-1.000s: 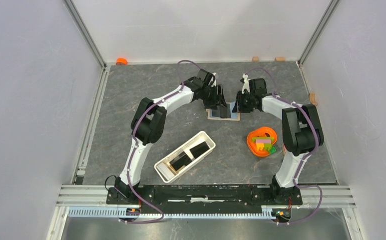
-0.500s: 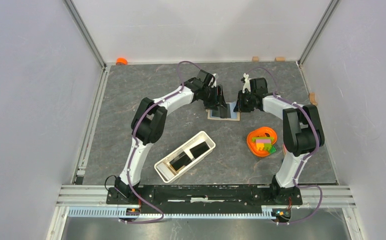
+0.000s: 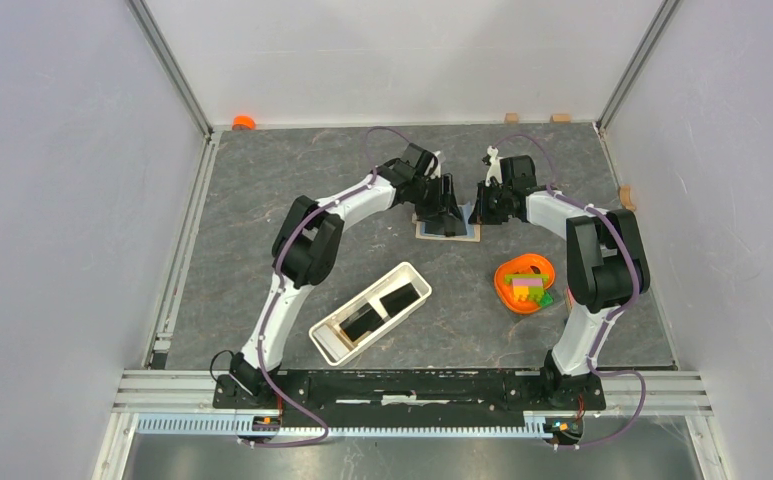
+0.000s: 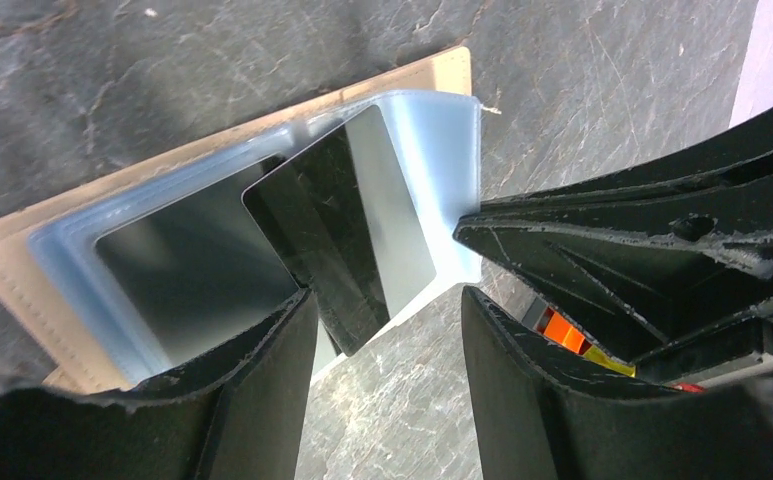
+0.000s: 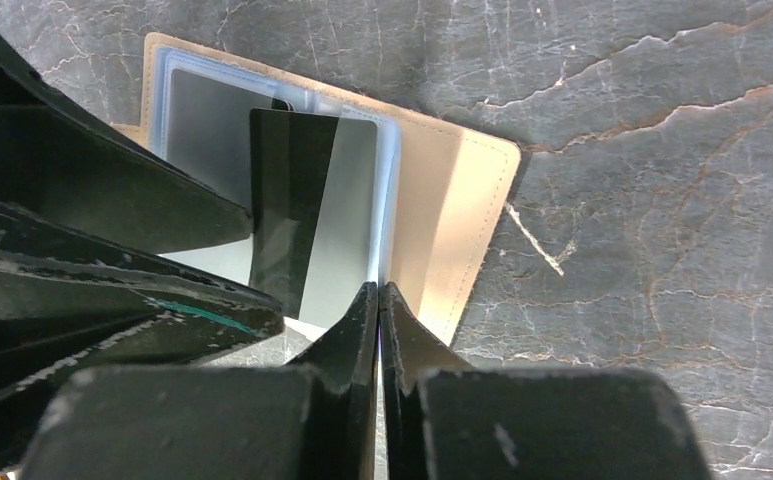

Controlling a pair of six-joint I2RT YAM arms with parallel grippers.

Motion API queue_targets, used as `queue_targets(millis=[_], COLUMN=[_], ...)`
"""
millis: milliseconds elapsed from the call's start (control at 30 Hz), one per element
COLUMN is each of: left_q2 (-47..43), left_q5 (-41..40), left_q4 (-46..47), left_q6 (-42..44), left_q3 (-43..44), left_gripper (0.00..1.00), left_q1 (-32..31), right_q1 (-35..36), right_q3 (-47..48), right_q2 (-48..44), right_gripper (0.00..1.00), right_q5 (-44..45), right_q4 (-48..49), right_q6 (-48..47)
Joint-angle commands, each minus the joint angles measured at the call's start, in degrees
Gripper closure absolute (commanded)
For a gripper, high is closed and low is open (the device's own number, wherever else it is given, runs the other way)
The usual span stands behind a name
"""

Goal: Put the credit cards into the card holder
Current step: Insert the credit card into the card holder.

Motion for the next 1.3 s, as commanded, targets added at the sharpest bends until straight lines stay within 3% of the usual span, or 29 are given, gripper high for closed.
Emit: queue_targets(millis=[0,200,367,600,767,933,1067,1267], left_q2=[3.20,4.19,5.02,3.03,-1.28,-4.94,-4.30,-3.40], left_q5=[0.87,2.23,3.36,3.74,-0.02,-7.21,-9.30,-10.94], left_q4=[-0.15,3.98,7.69,12.68,12.68,11.90,10.23,9.75], left_q6=[-0.44,-1.09,-1.67,-2.22,-0.16,-0.24,-1.00,-2.44], left_q3=[3.34,3.37,2.97,-0.25,-2.98,-5.97,-5.79,-5.76], left_gripper=[0.38,0.39,0.39,0.39,0.39,0.37,0.35,0.35], left_q1=[-1.23,-1.96,-2.51,-2.60,-2.51,-2.42,-2.25,-1.90], right_q1=[-0.16,-0.16,-0.16,-0.67,-2.01,-3.09,-3.59,-3.80], right_q3=[0.05,-0.39,-1.29,-2.55,-2.14,0.28,2.08,4.38], right_q2=[-1.54,-1.62,-1.88,-3.28,-2.97,-0.09,2.75,4.67], right_gripper=[0.96,0.95,0.77,0.63,0.63,0.70,0.68,0.68], right_q5=[-0.93,-1.10,-0.66,3.53,2.59,-2.02,-6.72,-7.10], right_q4=[1.22,1.79,2.49,2.74,3.56,4.06,5.32,5.38], right_q6=[-0.15,0.02,0.42,0.60,0.73,0.25,1.28,1.74])
